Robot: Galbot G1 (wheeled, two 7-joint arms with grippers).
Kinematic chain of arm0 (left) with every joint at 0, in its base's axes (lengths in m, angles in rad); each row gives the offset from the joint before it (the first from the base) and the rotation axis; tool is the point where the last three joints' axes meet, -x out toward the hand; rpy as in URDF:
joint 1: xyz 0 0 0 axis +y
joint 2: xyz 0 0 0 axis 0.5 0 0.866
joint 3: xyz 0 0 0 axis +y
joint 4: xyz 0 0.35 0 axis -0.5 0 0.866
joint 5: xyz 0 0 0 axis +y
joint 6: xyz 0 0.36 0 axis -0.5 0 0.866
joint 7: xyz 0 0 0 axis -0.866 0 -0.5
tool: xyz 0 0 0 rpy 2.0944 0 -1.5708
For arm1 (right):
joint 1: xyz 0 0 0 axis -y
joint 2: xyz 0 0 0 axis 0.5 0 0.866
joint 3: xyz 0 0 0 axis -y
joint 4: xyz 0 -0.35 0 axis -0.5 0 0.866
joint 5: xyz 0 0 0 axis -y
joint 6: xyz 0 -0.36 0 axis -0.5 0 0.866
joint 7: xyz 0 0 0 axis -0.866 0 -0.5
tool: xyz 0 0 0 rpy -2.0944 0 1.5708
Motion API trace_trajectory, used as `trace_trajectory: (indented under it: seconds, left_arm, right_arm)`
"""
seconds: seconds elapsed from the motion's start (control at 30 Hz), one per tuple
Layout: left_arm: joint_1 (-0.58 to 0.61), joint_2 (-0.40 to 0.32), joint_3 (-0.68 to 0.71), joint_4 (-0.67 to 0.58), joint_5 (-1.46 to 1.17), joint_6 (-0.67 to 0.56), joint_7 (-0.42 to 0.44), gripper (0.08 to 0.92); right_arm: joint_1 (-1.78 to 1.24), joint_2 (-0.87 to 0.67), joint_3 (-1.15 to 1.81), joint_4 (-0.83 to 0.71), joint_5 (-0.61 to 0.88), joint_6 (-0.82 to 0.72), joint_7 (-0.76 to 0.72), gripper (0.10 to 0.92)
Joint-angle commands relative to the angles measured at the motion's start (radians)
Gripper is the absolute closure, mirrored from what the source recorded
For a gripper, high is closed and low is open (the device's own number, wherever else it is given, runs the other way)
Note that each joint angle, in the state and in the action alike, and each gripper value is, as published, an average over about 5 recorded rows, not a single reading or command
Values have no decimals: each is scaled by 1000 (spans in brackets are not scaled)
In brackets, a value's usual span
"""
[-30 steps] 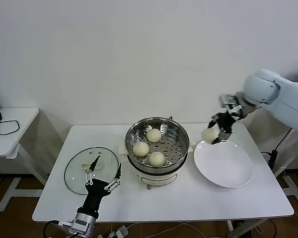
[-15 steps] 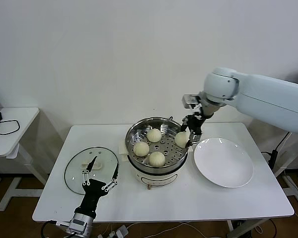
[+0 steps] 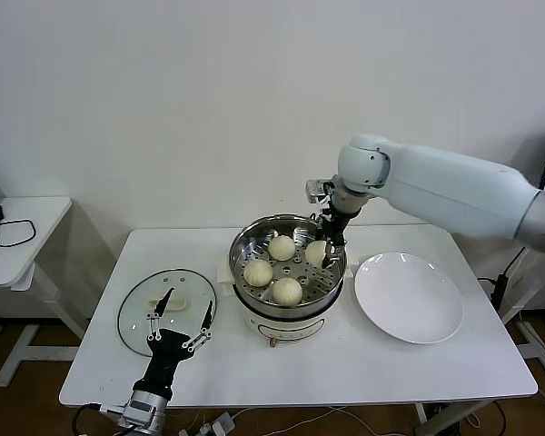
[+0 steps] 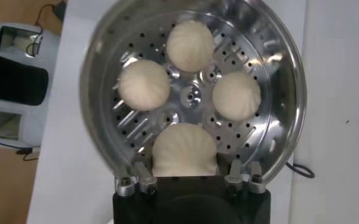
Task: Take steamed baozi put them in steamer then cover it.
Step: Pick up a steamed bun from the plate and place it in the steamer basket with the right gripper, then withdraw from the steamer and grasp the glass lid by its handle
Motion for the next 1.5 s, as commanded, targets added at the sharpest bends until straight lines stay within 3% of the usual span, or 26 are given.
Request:
trace_trajectory:
  seconds: [0.03,0.33,0.53,0.8,0.93,1.07,1.27,1.37,1.5]
  left_arm:
    - [-2,0,-2,5,-2,1,1,177]
    - [-1,-2,-3,10,-2,-3,3,177]
    - [1,-3,-3,12,0,-1,2,177]
    - [9,-7,6,-8,5,2,-2,177]
    - [10,-13,7,-18,6,3,-3,177]
    - [7,-18,6,-25,3,7,-7,177]
    - [-8,-21,20,-36,-8,20,-32,177]
    - [-17,-17,25,-47,-29,67,-38,177]
    - [-29,-5,28,-57,-55,120,-39,177]
  right_arm:
    - [-103,58,46,-90,-78,2,-1,317]
    - [-120,70,59,-110,-81,9,26,311]
    - [-100,40,108,-94,-32,7,20,214]
    - [3,-139,196,-26,88,23,-47,203]
    - [-98,-258,366,31,97,36,-21,203]
    - [-311,-364,661,106,132,128,135,203]
    - [-739,-489,1045,315,323,357,623,203]
    - [-1002,-494,1269,427,367,415,852,203]
    - [-1296,-448,1497,544,373,473,1033,203]
